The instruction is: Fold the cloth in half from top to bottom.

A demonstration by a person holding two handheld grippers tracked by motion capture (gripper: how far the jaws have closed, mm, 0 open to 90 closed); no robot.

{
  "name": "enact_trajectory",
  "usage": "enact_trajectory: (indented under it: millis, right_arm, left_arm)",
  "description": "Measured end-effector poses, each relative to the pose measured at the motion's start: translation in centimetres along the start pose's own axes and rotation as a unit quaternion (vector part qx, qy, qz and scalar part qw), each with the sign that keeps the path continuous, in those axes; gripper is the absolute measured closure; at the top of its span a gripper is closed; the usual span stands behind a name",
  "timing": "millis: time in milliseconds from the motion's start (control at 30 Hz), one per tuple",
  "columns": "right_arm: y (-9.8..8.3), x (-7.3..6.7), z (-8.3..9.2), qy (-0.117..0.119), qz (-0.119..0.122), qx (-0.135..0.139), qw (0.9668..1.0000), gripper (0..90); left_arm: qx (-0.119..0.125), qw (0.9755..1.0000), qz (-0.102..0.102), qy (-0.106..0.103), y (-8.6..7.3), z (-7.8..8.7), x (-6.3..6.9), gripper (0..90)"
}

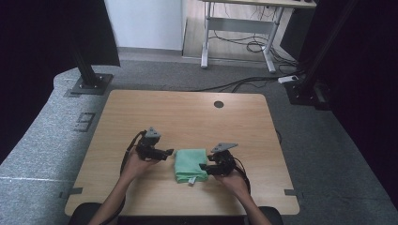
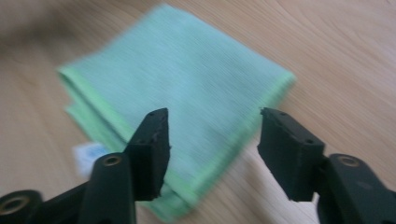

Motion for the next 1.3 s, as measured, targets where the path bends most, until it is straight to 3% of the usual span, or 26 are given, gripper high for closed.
enact_trajectory:
  millis: [100, 167, 200, 233, 300, 500, 700, 767, 933, 1000, 1033, 1167, 1300]
  right_arm:
    - [1.3, -1.7, -0.3, 0.024, 0.021, 0.004, 0.9995, 50.7]
    - [2.1, -3.2, -0.7, 0.042, 0.040, 0.002, 0.9983, 51.6]
    - [2.1, -3.2, -0.7, 0.042, 0.040, 0.002, 0.9983, 51.6]
    - [2.9, -4.7, -1.4, 0.059, 0.056, 0.000, 0.9967, 51.7]
    - [3.5, -5.9, -2.1, 0.073, 0.064, 0.001, 0.9953, 51.7]
    - [4.2, -7.8, -4.4, 0.092, 0.080, -0.010, 0.9925, 51.2]
    - [2.9, -7.5, -5.8, 0.078, 0.093, -0.031, 0.9922, 86.2]
    - [2.8, -7.4, -5.5, 0.076, 0.088, -0.028, 0.9928, 87.5]
    - [3.1, -7.1, -3.8, 0.067, 0.092, -0.018, 0.9933, 87.9]
    - [2.8, -7.3, -3.4, 0.078, 0.088, -0.024, 0.9927, 87.9]
    - [2.5, -7.5, -3.4, 0.089, 0.083, -0.027, 0.9922, 87.8]
    - [1.2, -7.7, -4.2, 0.088, 0.080, -0.043, 0.9919, 87.2]
    - [0.7, -7.6, -4.9, 0.095, 0.065, -0.040, 0.9925, 87.1]
  left_arm:
    - [-0.016, 0.9998, -0.009, 0.010, -0.2, -1.0, -0.1, 14.5]
    - [-0.021, 0.9997, -0.006, 0.010, -0.5, -1.7, -0.1, 14.5]
    - [-0.021, 0.9997, -0.006, 0.010, -0.5, -1.7, -0.1, 14.5]
    - [-0.024, 0.9997, 0.000, 0.008, -0.8, -2.2, -0.3, 14.5]
    - [-0.023, 0.9997, 0.008, 0.007, -0.9, -2.5, -0.4, 14.5]
    - [-0.028, 0.9995, 0.010, 0.011, -1.1, -2.9, -0.8, 14.5]
    - [-0.041, 0.9988, 0.007, 0.024, -1.7, -3.6, -1.2, 14.6]
    - [-0.039, 0.9989, 0.011, 0.024, -1.8, -3.8, -1.3, 14.5]
    - [-0.042, 0.9986, 0.000, 0.034, -1.8, -3.9, -1.3, 14.3]
    - [-0.040, 0.9981, -0.002, 0.047, -1.8, -4.0, -1.4, 14.9]
    - [-0.038, 0.9981, 0.001, 0.047, -1.7, -4.0, -1.5, 15.1]
    - [-0.041, 0.9979, -0.001, 0.051, -1.6, -3.7, -1.6, 15.4]
    - [-0.011, 0.9995, 0.004, 0.028, -0.4, -2.3, -0.4, 15.1]
Point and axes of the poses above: each handheld gripper's, and its own axes: z roughly backward along the jaws, y roughly out of its top, x roughly to its right, the point moved 10 cm from there along -z, roughly forward along the jaws, and after that the axes turned 10 degrees about z, right-handed, at the moved point
